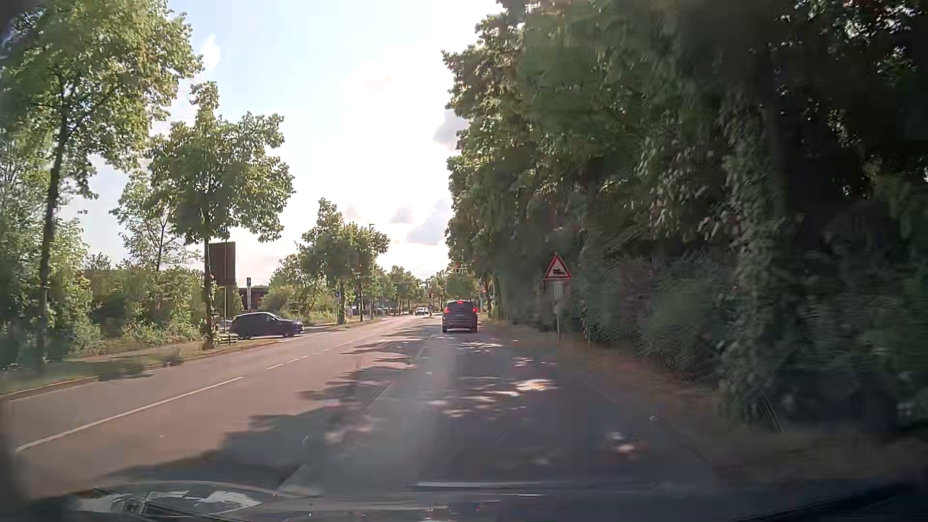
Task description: Follow the waypoints while adhering to traffic rules and regulations
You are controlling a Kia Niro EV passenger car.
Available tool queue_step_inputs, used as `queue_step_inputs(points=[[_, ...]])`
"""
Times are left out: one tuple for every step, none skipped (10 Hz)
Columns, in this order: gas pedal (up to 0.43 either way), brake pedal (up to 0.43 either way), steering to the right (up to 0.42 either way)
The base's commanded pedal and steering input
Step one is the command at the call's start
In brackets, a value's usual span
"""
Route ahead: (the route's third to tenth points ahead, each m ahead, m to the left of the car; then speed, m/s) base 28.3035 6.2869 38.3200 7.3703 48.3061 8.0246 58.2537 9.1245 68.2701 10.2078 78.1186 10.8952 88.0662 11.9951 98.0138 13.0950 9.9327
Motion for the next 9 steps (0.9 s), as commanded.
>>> queue_step_inputs(points=[[0.028, 0.012, -0.019], [0.028, 0.018, -0.018], [0.028, 0.012, -0.018], [0.028, 0.012, -0.018], [0.028, 0.012, -0.018], [0.028, 0.012, -0.018], [0.028, 0.018, -0.018], [0.047, 0.012, -0.018], [0.047, 0.012, -0.018]])
